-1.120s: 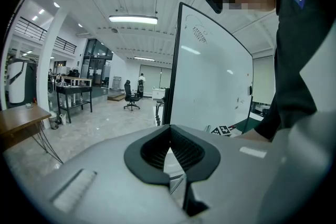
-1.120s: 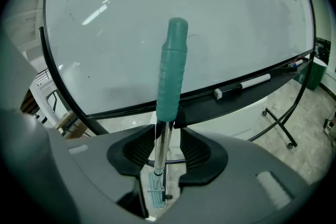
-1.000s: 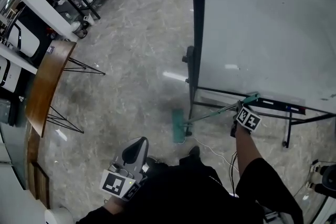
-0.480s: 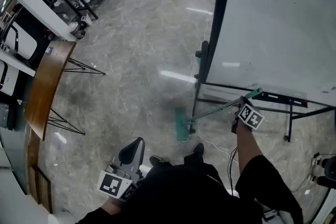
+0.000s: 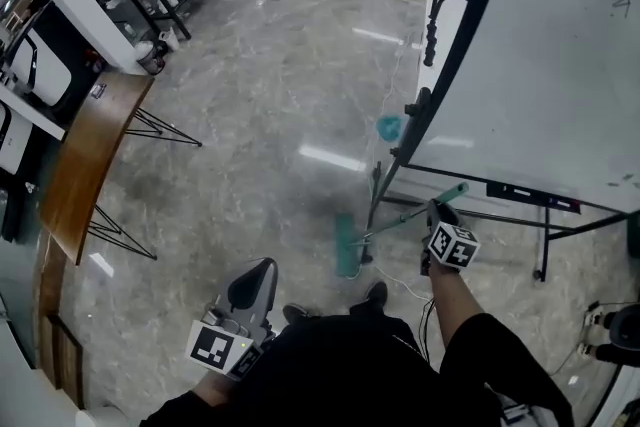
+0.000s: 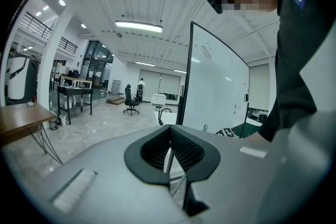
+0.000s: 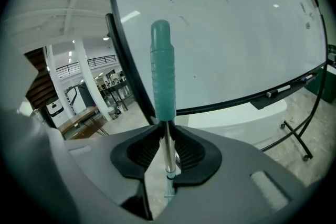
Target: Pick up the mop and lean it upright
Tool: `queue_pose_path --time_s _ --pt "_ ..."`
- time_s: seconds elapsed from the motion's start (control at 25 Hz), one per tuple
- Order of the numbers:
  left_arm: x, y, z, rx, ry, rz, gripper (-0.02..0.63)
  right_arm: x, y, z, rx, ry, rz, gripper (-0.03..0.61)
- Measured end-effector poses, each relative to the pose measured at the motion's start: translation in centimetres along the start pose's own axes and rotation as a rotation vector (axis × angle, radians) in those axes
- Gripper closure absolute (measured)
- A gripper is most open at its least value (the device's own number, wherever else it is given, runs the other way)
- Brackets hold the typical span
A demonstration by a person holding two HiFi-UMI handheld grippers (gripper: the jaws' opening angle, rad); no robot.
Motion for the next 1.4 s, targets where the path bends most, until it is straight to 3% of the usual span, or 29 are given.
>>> queue_pose_path --time_s 0.28,0.72,1.4 --pt "2.7 1.3 -0.6 -0.002 -0.061 -0.029 0.597 3.0 7.9 0.2 0.118 -0.003 -0.143 0.48" --pt "5.4 2.6 -0.7 -0.012 -0.119 -0.056 0.598 9.1 17.7 -3.1 0.291 -0.094 -0.365 0.48" --pt "8.1 2.9 -0.5 -0.048 -0.163 -0.095 0.598 18.0 27.0 -6.1 0.342 -0.192 -0.673 0.482"
Point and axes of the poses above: the fingertips, and each gripper's own axes: x backward along the fingers, y to its left, z out of its underside, the point moved 7 cm from there along x, backward along the fingers, and after that the axes turned 12 degrees about z, right-handed, at the moved point
